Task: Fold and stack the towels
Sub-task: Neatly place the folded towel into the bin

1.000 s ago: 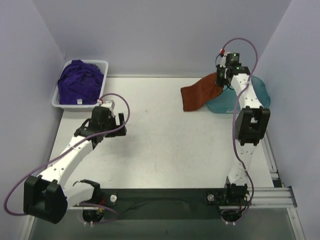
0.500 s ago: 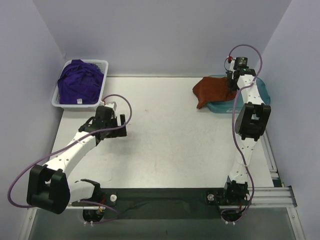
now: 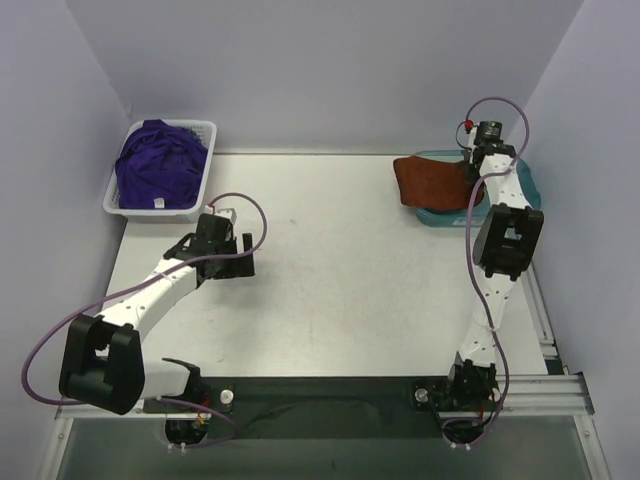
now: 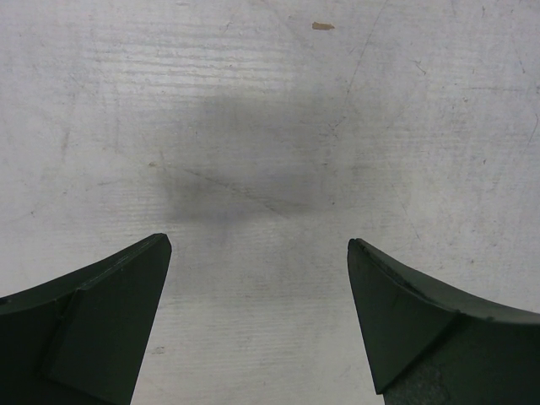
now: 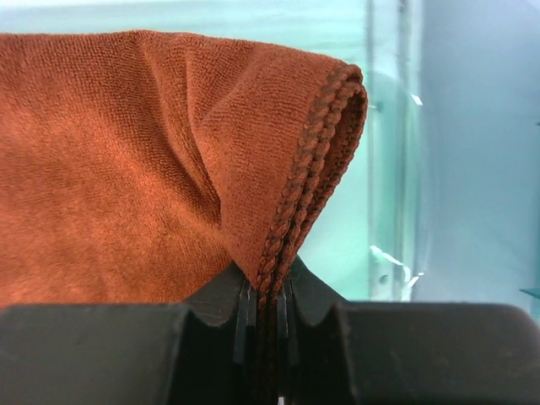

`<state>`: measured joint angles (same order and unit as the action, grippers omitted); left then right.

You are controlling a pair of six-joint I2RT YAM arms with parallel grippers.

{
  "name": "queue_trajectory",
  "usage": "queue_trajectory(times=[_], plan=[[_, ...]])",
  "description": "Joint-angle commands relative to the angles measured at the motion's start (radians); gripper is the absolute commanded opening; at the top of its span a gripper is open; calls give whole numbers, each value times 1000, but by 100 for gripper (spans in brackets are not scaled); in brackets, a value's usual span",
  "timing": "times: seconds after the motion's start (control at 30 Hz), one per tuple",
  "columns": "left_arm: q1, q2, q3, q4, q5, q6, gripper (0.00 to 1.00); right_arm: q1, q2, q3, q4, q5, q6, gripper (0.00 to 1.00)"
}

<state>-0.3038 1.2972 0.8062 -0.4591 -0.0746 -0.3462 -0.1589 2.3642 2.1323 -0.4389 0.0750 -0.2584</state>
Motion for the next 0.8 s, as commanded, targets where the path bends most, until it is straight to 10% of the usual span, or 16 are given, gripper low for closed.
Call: queue_trajectory(times=[0.0,0.77], plan=[[5,7,-4,40,-5,10,97,-28,-8,14,45,66,-21,0],[3,24,-7,53,2,6,97,-54,-13,-64,111,149,10,0]])
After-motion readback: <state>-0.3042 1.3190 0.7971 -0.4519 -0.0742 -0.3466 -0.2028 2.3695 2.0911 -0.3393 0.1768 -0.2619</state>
